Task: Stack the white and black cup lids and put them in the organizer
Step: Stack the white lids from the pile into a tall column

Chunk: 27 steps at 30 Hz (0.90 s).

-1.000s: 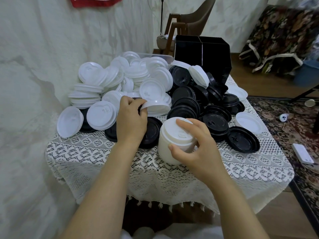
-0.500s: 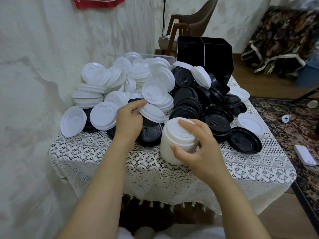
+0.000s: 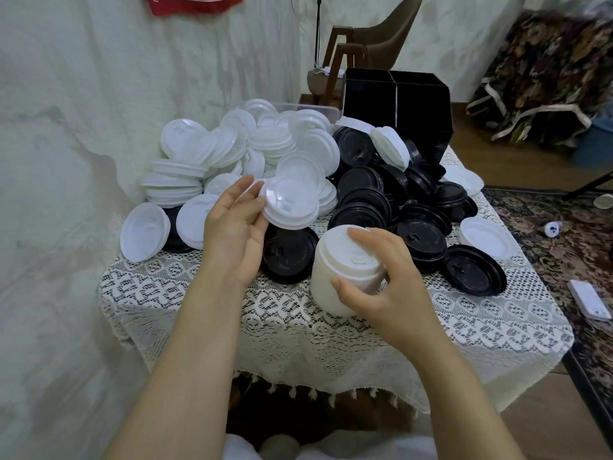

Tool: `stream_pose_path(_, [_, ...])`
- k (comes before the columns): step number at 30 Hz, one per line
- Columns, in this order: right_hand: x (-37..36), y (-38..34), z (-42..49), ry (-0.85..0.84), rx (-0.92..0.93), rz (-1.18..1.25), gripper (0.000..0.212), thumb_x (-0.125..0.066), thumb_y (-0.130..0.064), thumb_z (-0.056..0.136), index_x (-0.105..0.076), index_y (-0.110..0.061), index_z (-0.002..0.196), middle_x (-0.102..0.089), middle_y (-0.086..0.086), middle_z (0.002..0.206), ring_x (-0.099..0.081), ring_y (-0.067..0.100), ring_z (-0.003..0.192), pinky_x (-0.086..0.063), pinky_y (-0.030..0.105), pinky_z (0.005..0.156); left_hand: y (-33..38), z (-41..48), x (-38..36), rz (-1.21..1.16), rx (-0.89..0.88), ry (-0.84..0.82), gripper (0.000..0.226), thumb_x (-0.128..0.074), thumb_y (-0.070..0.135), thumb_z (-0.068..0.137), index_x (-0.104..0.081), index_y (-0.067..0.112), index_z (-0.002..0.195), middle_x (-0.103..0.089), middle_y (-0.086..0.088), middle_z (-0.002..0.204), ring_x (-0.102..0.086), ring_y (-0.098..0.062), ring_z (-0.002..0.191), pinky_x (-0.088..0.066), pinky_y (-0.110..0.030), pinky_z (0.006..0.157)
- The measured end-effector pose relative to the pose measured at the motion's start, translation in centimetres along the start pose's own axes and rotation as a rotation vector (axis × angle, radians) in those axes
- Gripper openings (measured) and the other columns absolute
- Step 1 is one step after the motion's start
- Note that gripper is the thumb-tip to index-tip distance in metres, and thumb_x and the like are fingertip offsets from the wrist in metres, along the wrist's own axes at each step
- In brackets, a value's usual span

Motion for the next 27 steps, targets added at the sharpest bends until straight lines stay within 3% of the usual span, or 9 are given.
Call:
stream_pose_path(4, [0.4,-0.4,-0.1,-0.017,0.006,-0.005,0.068,-0.079,-0.033,0.077,-0.04,-0.048,0.131,-0.037,-0.031,0.132,-0.034,-0.019,0.119,-0.032,0.004,0.094,0.2,-1.2,-0.7,-0.145,0.053,-0.052,0.029,-0.045,-0.014,0.09,-0.057,0.007,0.107,-0.06,-0.018,0.119,-0.064,-0.021,0.106,-0.056,-0.027,0.087])
stream_pose_path(8, [1.3,-1.5,0.0,0.063,0.048,-0.029,0.095,-0.073,-0.06,0.065,-0.02,-0.049,0.144,-0.022,-0.03,0.15,-0.018,-0.02,0.135,-0.018,-0.006,0.097,0.2,-2.8,-1.9,-0.162,0.077,-0.116,0.029,-0.044,-0.013,0.09,-0.057,0.008,0.106,-0.061,-0.017,0.119,-0.061,-0.023,0.112,-0.055,-0.028,0.09])
stream_pose_path(12, [1.2,-2.6,0.6,0.127,0.167,-0.043,0.095,-0.075,-0.056,0.071,-0.02,-0.039,0.147,-0.019,-0.03,0.149,-0.015,-0.015,0.139,-0.015,-0.003,0.104,0.1,-4.1,-3.3,-0.105,0.09,-0.223,0.031,-0.045,-0.014,0.088,-0.06,0.008,0.104,-0.068,-0.01,0.103,-0.068,-0.015,0.095,-0.057,-0.024,0.08])
stream_pose_path(15, [0.5,-2.9,1.3,0.12,0.217,-0.084,0.098,-0.075,-0.048,0.073,-0.024,-0.022,0.152,-0.025,-0.015,0.153,-0.018,-0.007,0.142,-0.017,0.005,0.111,-0.1,-4.9,-4.2,-0.084,0.123,-0.274,0.031,-0.05,-0.011,0.08,-0.061,0.008,0.103,-0.07,-0.007,0.096,-0.069,-0.012,0.086,-0.057,-0.023,0.079])
stream_pose_path(20, [0.3,-3.1,2.0,0.18,0.271,-0.143,0.095,-0.075,-0.041,0.074,-0.026,-0.011,0.151,-0.03,-0.005,0.149,-0.024,0.003,0.141,-0.019,0.008,0.112,-0.5,-5.5,-4.8,-0.069,0.16,-0.351,0.036,-0.054,-0.005,0.07,-0.062,0.006,0.102,-0.071,-0.004,0.089,-0.069,-0.013,0.084,-0.057,-0.023,0.077])
stream_pose_path(27, [0.7,-3.1,2.1,0.229,0.269,-0.162,0.089,-0.074,-0.033,0.075,-0.033,-0.003,0.148,-0.036,-0.002,0.141,-0.03,-0.004,0.131,-0.022,0.001,0.103,-0.6,-5.4,-4.6,-0.03,0.182,-0.369,0.039,-0.056,-0.003,0.071,-0.062,0.004,0.108,-0.07,-0.007,0.096,-0.068,-0.016,0.089,-0.056,-0.024,0.083])
Point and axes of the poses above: each hand's wrist, its own z-axis towards the middle knuckle, its own x-axis out of the back of the hand, y = z × x, the point moved 4 cm from there along z, towards the middle knuckle
